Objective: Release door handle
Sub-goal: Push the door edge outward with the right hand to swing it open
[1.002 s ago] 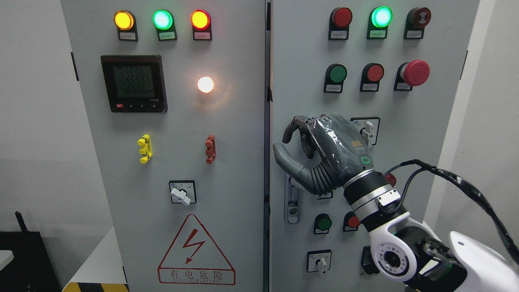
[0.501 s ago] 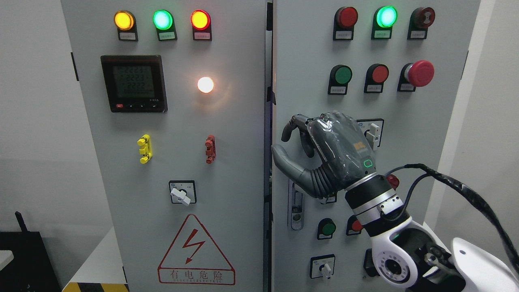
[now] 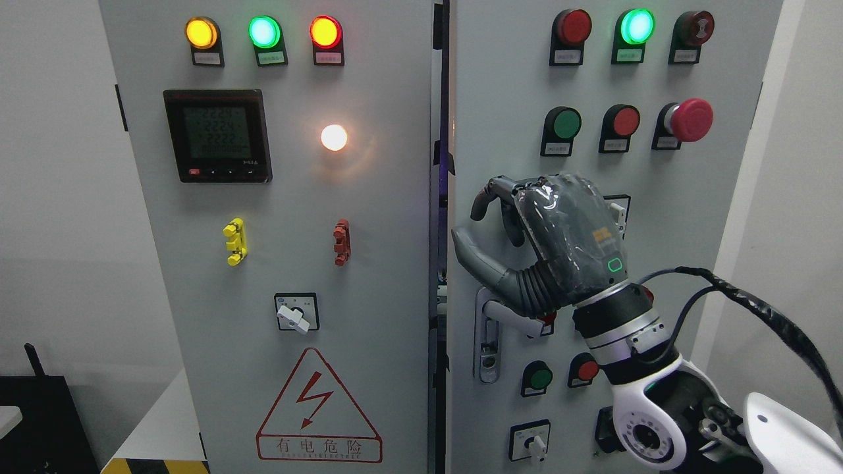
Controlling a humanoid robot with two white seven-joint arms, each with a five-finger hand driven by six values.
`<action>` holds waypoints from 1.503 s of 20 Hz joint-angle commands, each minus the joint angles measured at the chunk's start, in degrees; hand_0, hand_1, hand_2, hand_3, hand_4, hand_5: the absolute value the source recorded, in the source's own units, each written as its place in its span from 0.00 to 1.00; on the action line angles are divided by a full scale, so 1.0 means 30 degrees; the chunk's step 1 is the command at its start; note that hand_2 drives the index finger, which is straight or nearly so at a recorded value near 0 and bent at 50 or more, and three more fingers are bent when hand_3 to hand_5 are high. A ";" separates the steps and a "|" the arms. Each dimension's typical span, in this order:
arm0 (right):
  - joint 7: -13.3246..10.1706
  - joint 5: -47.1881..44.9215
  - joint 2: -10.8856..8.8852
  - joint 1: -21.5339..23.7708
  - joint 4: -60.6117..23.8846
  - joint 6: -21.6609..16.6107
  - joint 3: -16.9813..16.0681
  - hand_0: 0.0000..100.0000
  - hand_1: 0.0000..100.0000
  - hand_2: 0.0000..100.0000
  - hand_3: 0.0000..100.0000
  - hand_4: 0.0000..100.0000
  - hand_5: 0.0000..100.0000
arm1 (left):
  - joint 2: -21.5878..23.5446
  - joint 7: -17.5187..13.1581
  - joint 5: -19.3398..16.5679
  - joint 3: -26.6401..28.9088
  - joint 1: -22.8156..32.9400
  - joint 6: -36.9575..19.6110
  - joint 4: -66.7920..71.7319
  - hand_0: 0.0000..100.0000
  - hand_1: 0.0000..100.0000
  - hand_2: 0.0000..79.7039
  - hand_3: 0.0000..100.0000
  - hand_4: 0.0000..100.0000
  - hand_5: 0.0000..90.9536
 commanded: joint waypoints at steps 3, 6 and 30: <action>-0.0095 0.1316 0.0212 0.0878 -0.0632 -0.0544 -0.1729 0.49 0.34 0.58 1.00 0.93 1.00 | 0.0000 -0.0007 0.0000 0.0029 -0.0030 0.0014 0.0176 0.12 0.39 0.00 0.00 0.00 0.00; -0.0212 0.1785 0.0270 0.1521 -0.0924 -0.0951 -0.2722 0.49 0.34 0.58 1.00 0.93 1.00 | 0.0000 -0.0007 0.0000 0.0029 -0.0059 0.0014 0.0176 0.12 0.39 0.00 0.00 0.00 0.00; -0.0857 0.4071 0.0534 0.6211 -0.3592 -0.5142 -1.0284 0.48 0.35 0.63 1.00 0.95 1.00 | 0.0000 -0.0007 0.0000 0.0029 -0.0059 0.0014 0.0176 0.12 0.39 0.00 0.00 0.00 0.00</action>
